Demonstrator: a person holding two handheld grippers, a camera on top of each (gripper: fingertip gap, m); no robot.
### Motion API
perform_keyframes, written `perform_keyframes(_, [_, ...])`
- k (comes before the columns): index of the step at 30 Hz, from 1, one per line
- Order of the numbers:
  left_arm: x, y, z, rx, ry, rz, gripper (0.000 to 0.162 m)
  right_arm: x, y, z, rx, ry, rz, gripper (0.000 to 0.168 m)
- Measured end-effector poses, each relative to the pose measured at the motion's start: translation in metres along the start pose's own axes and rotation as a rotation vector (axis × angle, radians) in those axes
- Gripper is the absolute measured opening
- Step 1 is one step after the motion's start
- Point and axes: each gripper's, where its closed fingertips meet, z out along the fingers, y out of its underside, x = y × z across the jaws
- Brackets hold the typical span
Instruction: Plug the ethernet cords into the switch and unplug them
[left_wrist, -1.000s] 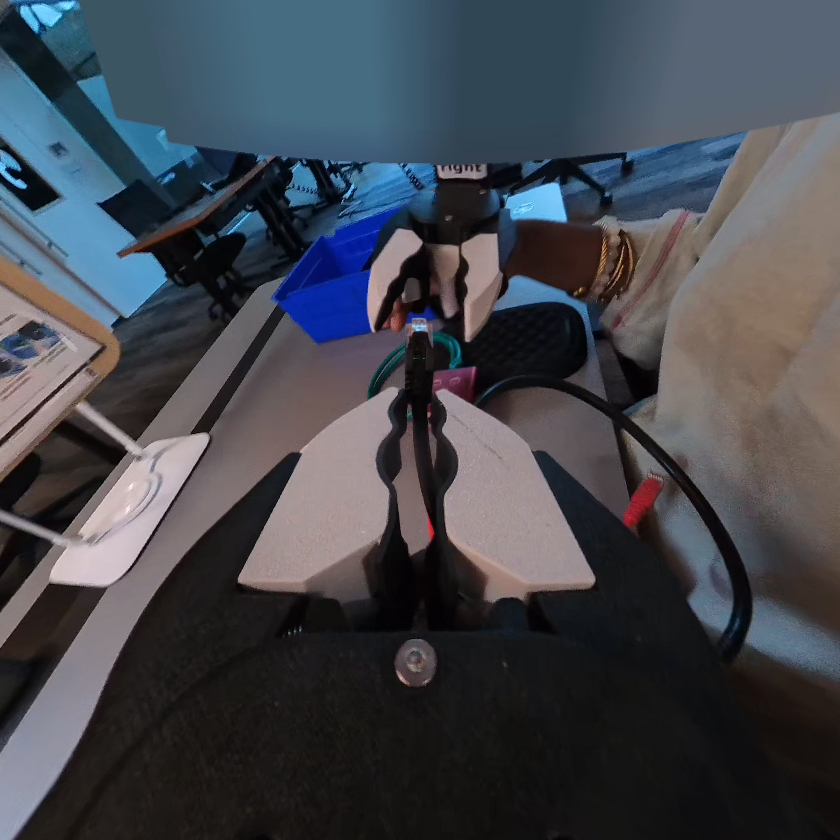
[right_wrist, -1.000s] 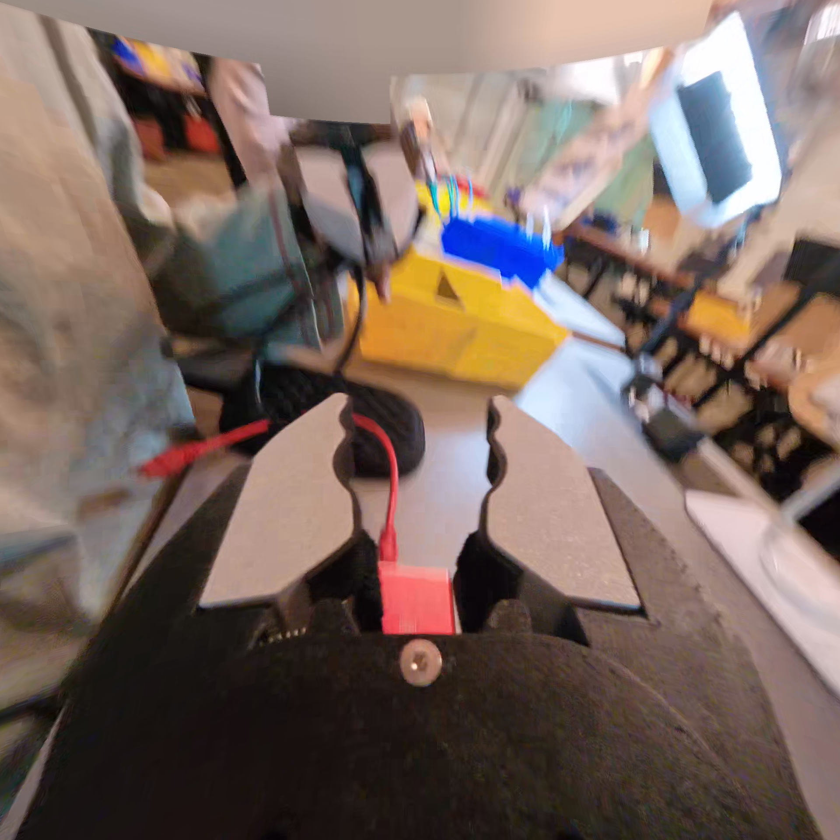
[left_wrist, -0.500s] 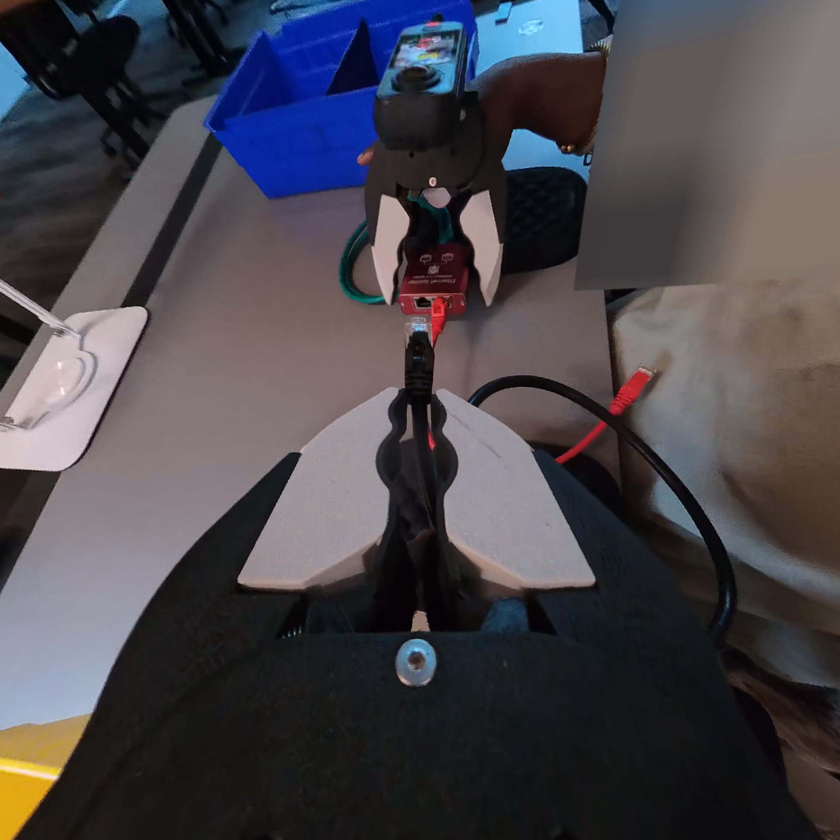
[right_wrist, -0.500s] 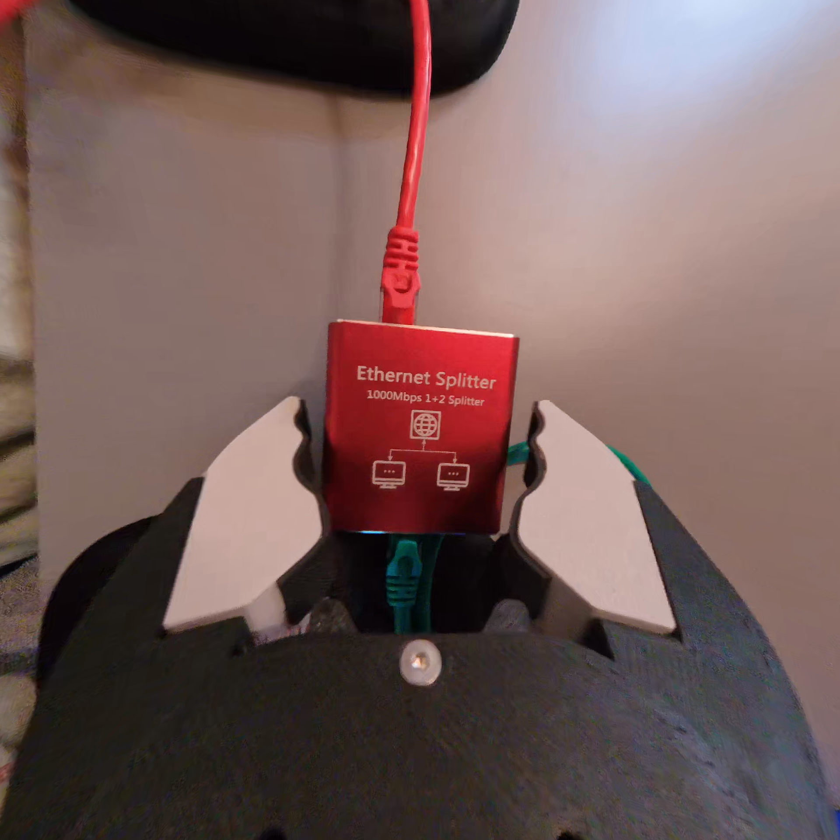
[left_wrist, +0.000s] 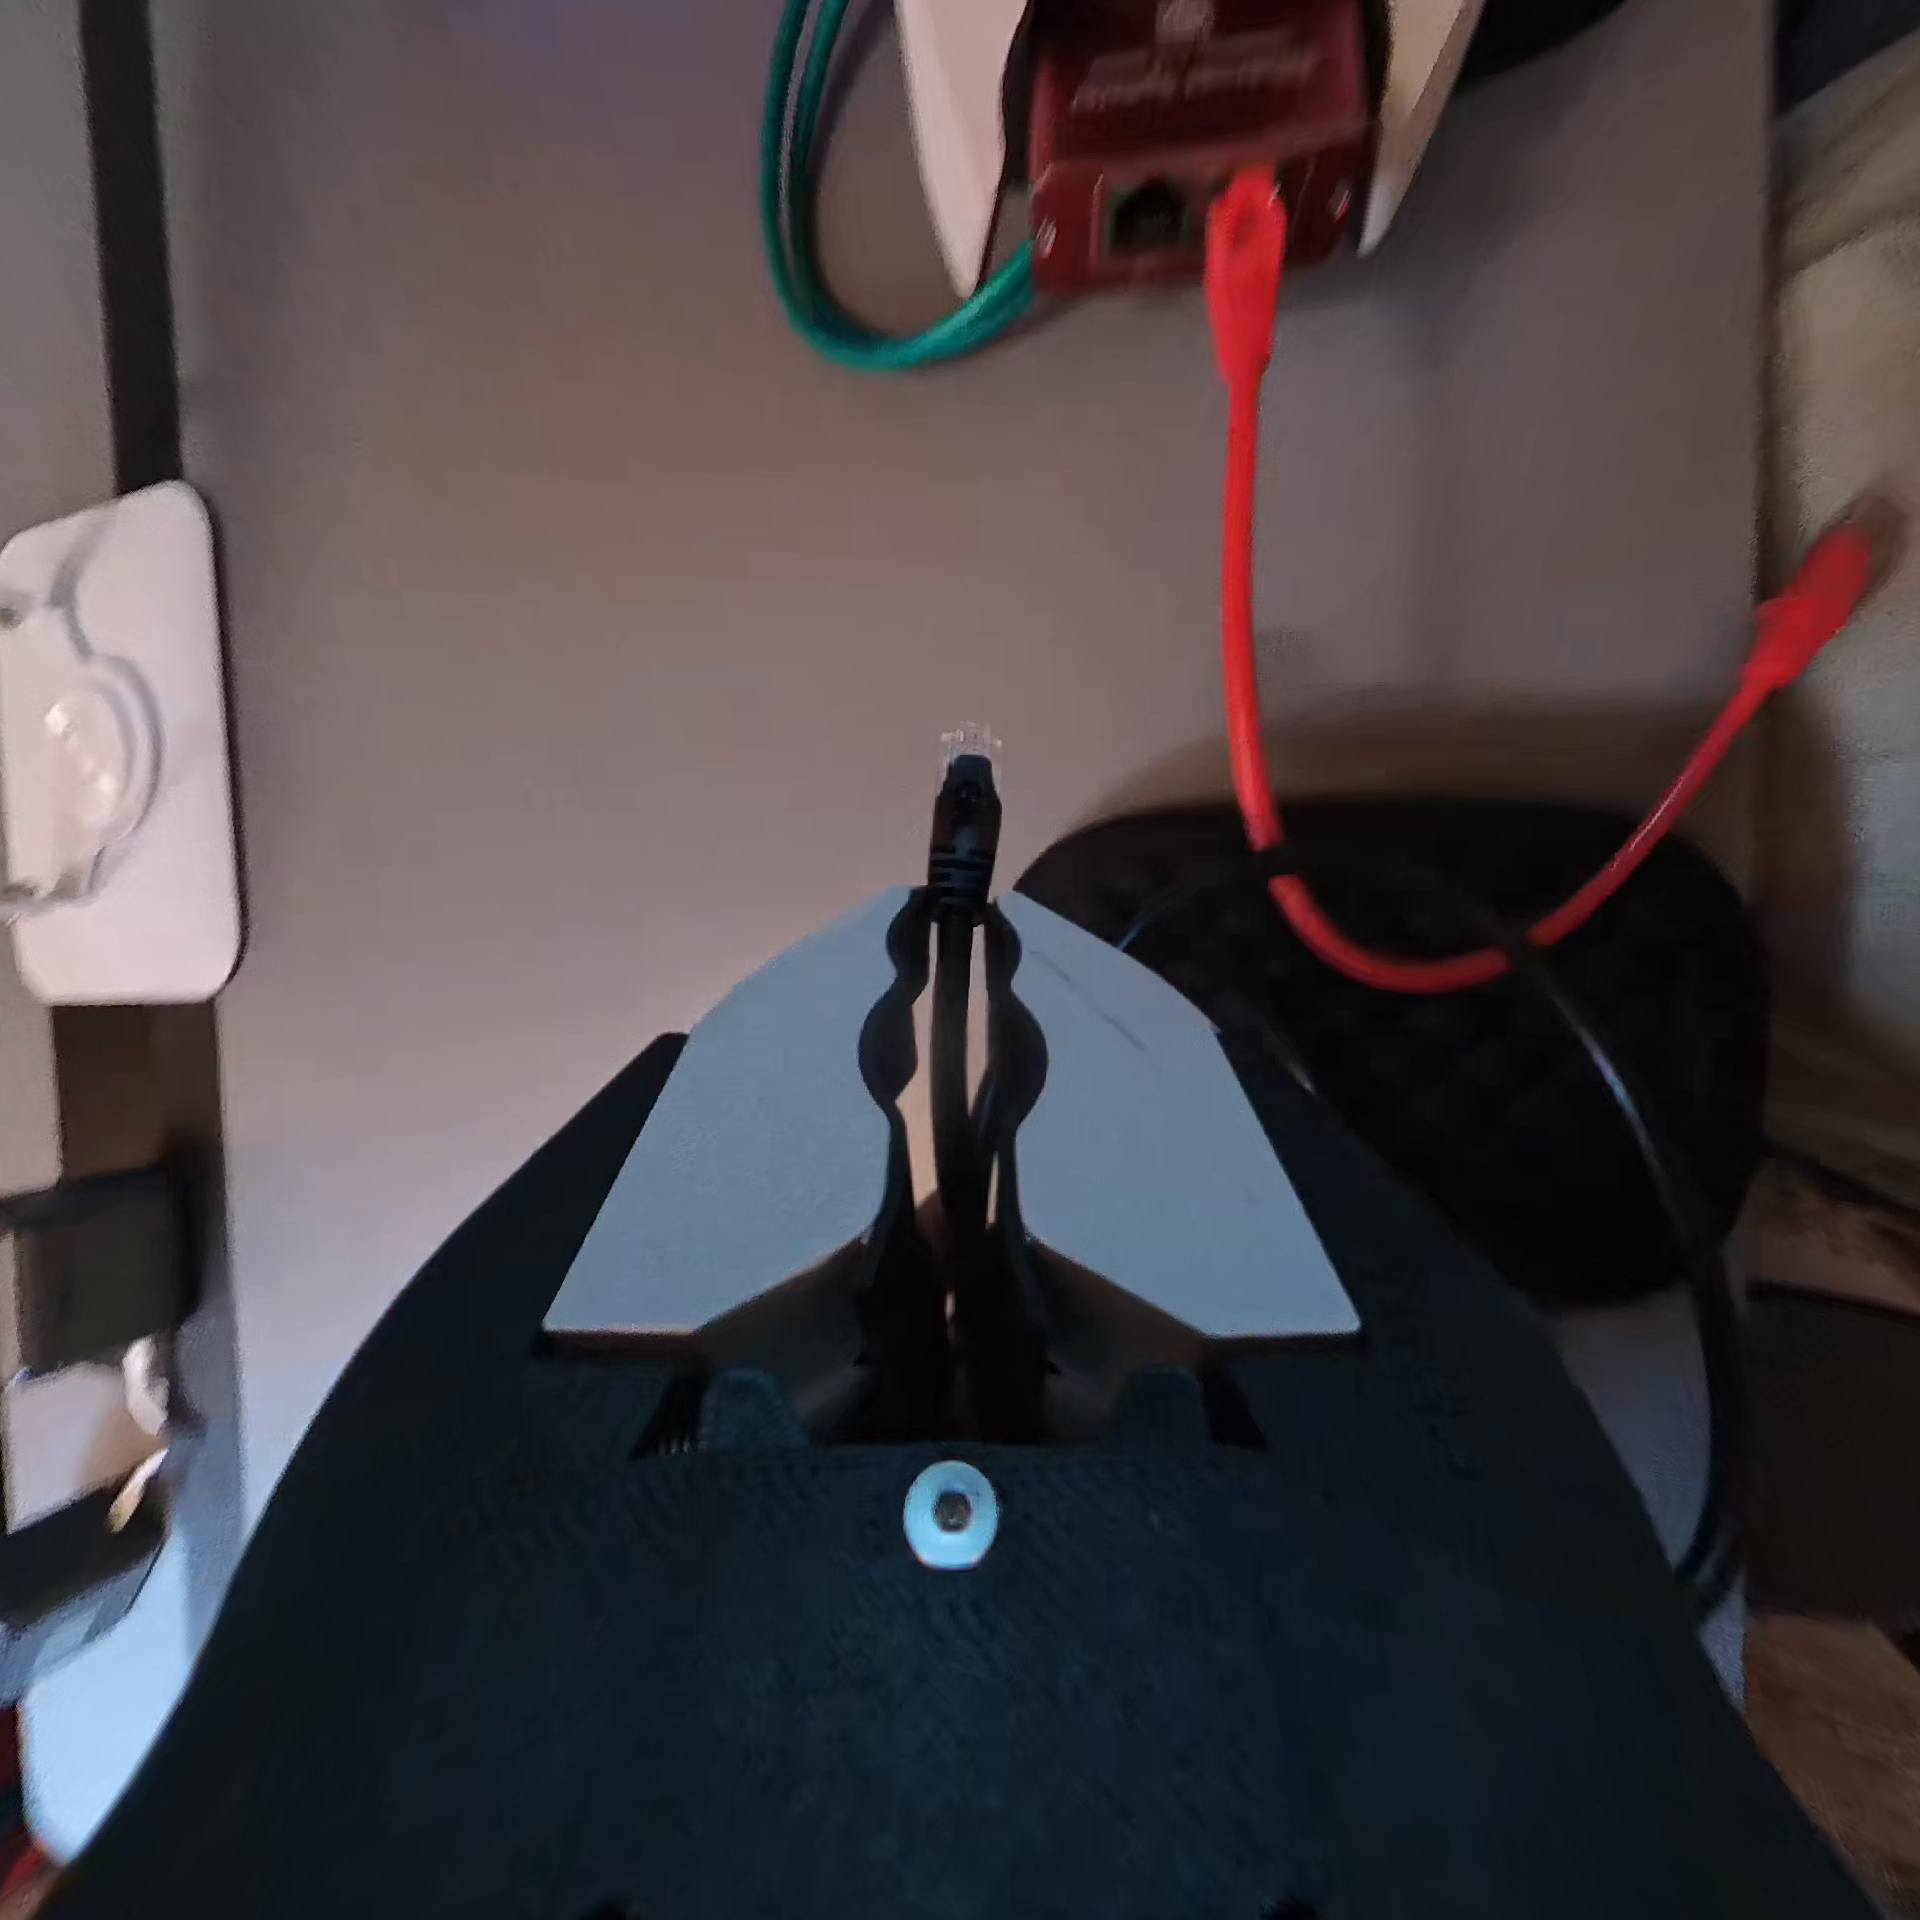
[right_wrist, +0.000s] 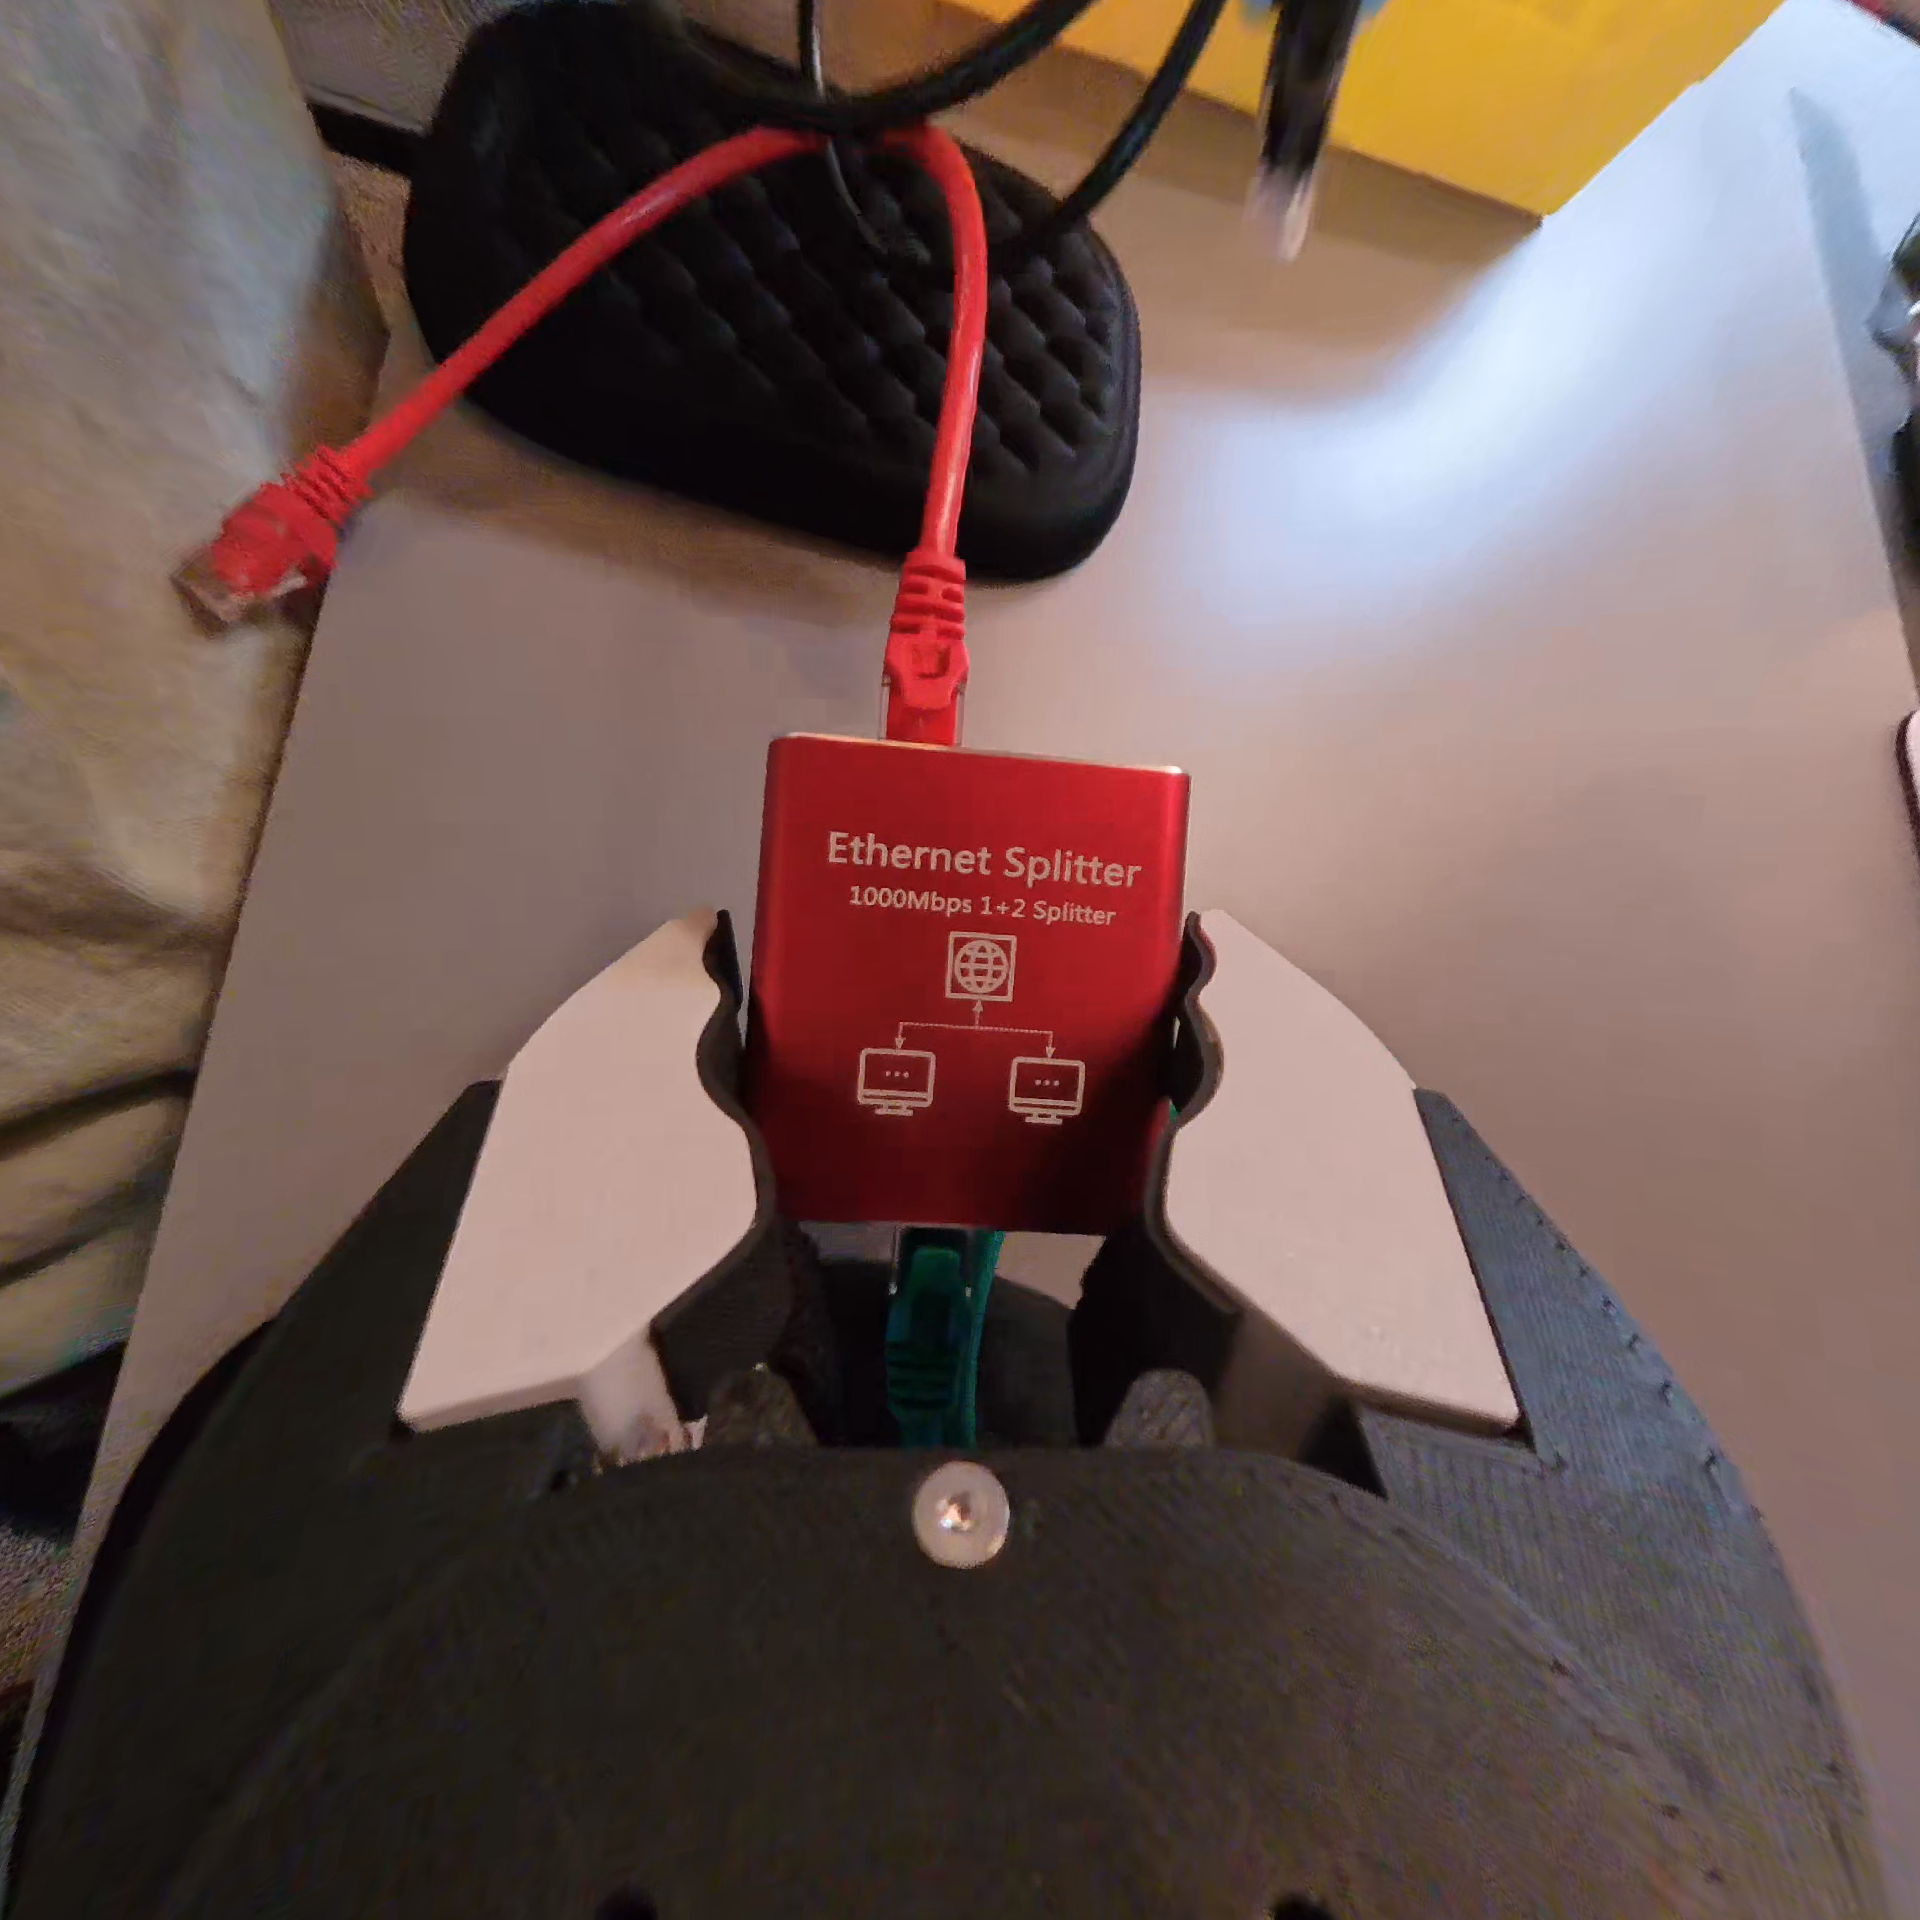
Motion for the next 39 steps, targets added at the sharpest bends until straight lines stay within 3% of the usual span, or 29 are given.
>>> perform_keyframes(8, [0.017, -0.057, 0.021, 0.227, 0.125, -0.083, 0.01, 0.005, -0.02, 0.009, 0.059, 0.053, -0.005, 0.081])
perform_keyframes(18, [0.023, -0.059, 0.028, 0.168, 0.127, -0.067, 0.01, 0.012, -0.035, 0.007, 0.118, 0.131, 0.004, 0.081])
perform_keyframes(39, [0.025, -0.072, 0.023, 0.227, 0.123, -0.024, 0.009, 0.014, -0.046, 0.003, 0.175, 0.22, -0.03, 0.081])
